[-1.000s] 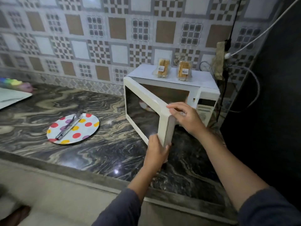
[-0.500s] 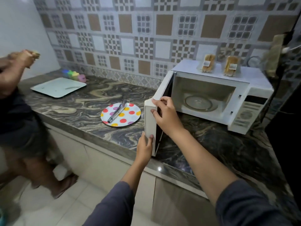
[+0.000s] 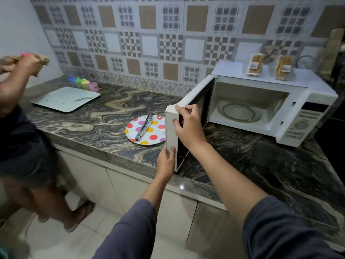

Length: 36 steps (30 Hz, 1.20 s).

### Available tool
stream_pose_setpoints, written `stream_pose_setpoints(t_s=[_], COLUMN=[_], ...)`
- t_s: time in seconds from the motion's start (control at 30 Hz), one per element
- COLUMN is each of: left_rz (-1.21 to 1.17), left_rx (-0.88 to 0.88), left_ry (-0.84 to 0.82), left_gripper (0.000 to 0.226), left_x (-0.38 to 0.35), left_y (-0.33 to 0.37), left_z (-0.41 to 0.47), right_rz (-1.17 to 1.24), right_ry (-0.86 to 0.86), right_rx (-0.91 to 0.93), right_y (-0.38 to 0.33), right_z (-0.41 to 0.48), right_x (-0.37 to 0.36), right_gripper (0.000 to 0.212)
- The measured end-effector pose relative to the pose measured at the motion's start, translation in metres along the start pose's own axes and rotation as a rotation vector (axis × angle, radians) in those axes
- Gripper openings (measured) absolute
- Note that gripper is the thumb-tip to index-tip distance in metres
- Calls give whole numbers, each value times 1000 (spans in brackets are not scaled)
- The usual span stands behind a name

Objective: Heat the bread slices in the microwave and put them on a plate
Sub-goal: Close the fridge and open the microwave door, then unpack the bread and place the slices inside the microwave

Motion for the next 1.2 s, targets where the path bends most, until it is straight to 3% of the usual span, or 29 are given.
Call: stream_pose_setpoints(t_s=[0.4, 0.53, 0.67, 0.97, 1.2], left_rz=[-9, 11, 22, 79, 149], left_rx=[-4, 15, -83, -400, -572], left_ry=[-31, -29, 2, 197, 59], left_gripper=[40, 35, 21, 48, 45], left_x=[14, 20, 35, 58, 4], left_y=[-7, 3, 38, 142, 222], left_z=[14, 12, 4, -17, -17], right_rz=[-2, 106, 145, 77, 43], right_ry=[12, -50, -72, 41, 164], right_rx=[-29, -105, -171, -210, -268], right_y=[-5, -10, -11, -3, 22], right_z=[8, 0, -8, -41, -41], right_x=[-22, -19, -6, 88, 161], right_gripper=[46, 48, 47, 43, 42])
Point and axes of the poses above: each hand's wrist, its own z-axis towards the middle knuckle, its own x-axis out of the back of the hand, y = z × x, the point moved 2 cm from there along z, towards the middle knuckle, and after that the axes turned 6 degrees about -y, right-handed, at the moved point
